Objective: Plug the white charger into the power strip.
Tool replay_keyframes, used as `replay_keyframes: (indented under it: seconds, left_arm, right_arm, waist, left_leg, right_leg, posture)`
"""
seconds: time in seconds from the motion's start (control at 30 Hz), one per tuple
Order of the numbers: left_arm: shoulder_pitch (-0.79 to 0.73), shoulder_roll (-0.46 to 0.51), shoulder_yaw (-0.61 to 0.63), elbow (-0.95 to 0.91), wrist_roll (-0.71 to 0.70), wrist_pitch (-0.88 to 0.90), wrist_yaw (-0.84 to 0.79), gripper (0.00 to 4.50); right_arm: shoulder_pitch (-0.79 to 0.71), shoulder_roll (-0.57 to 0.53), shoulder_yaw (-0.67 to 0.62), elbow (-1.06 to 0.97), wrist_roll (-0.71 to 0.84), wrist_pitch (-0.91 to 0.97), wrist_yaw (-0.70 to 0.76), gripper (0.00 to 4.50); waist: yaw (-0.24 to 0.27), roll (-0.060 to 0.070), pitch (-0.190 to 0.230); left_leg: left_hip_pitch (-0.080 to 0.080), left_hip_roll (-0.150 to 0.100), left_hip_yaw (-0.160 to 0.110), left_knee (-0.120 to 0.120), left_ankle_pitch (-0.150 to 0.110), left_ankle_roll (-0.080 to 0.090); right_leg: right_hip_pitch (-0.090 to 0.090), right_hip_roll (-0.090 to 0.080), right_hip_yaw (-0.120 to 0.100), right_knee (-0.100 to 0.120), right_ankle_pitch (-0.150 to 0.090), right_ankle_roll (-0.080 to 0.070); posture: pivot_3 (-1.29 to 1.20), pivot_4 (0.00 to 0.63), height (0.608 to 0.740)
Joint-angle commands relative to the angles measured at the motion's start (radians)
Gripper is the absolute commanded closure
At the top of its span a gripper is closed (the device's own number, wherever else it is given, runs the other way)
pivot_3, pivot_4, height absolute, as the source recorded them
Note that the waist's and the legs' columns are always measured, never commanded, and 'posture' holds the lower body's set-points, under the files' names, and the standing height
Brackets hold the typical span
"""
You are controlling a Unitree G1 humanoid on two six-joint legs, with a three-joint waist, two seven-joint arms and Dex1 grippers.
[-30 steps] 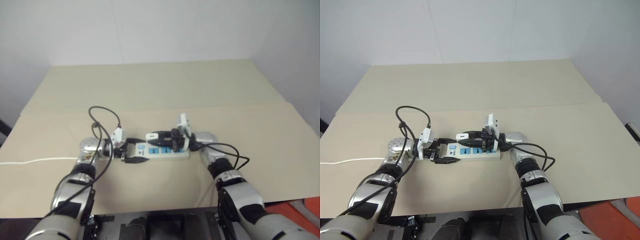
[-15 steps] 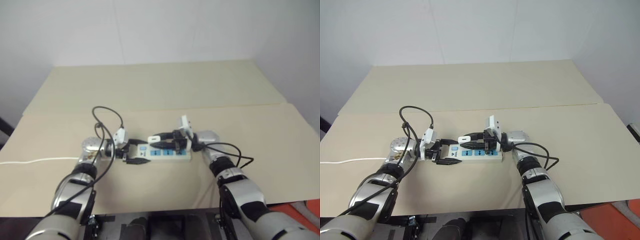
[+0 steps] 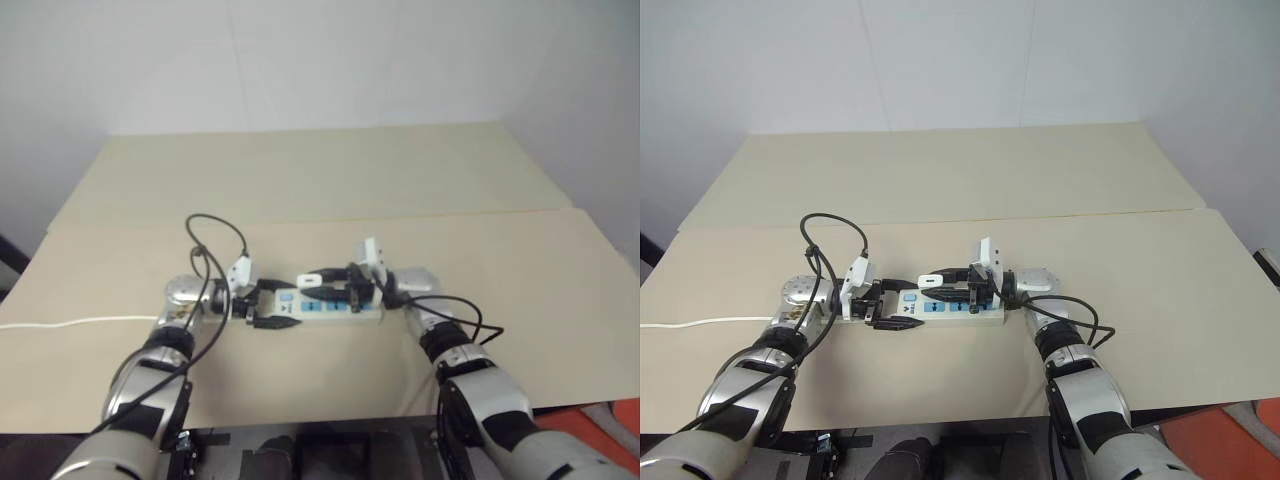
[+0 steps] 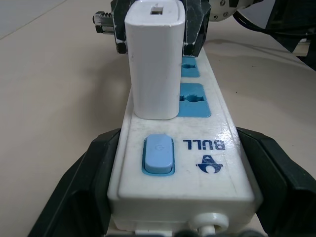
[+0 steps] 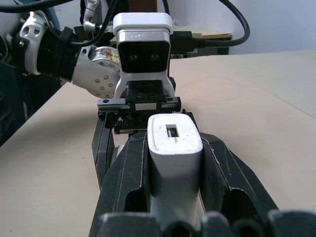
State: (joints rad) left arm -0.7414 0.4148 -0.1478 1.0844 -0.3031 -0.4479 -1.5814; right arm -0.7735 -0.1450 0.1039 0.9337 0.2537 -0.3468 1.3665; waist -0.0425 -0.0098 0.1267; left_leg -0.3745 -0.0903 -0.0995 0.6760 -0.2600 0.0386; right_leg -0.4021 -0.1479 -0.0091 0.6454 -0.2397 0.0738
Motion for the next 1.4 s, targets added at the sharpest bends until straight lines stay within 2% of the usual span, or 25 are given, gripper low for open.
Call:
replay_keyframes:
  seconds: [0.03,0.47,0.8,1.4]
  left_arm:
    - [0.004,0.019,-0.008,-0.031,-0.003,-0.008,-0.033,1.22]
    - [-0.004,0.020,-0.017,-0.033,-0.005,-0.004,-0.033,1.22]
    - [-0.010,0.013,-0.016,-0.023,-0.001,-0.010,-0.033,1.22]
    - [-0.032,0.004,-0.016,-0.042,0.002,0.037,-0.033,1.22]
  right_arm:
    - [0.055,-0.065,0.006,0.069,-0.075,0.031,-0.060,3.38]
    - [0.057,-0.092,0.032,0.080,-0.104,-0.027,-0.125,3.38]
    - [0.037,-0.103,0.029,0.065,-0.086,-0.017,-0.086,0.01]
    - [0.035,-0.128,-0.049,0.010,-0.032,-0.078,0.013,0.01]
  waist:
    - [0.000,0.000,0.000]
    - [0.000,0.000,-0.002]
    - [0.000,-0.001,-0.003]
    - [0.003,-0.001,-0.003]
  left_leg:
    - [0.000,0.000,0.000,0.000,0.000,0.000]
    - [0.003,0.000,0.000,0.000,0.000,0.000]
    - [0.004,0.001,0.000,-0.001,0.000,0.000]
    - [0.003,0.001,0.000,-0.006,0.000,0.000]
  right_leg:
    - [0.000,0.000,0.000,0.000,0.000,0.000]
    - [0.001,0.000,0.000,-0.003,0.000,0.000]
    - [0.001,0.001,0.001,-0.004,0.000,0.000]
    - [0.001,0.001,0.000,-0.004,0.000,0.000]
  posture:
    - [0.00,0.150,0.740]
    - [0.00,0.150,0.740]
    - [0.00,0.150,0.740]
    - [0.00,0.150,0.740]
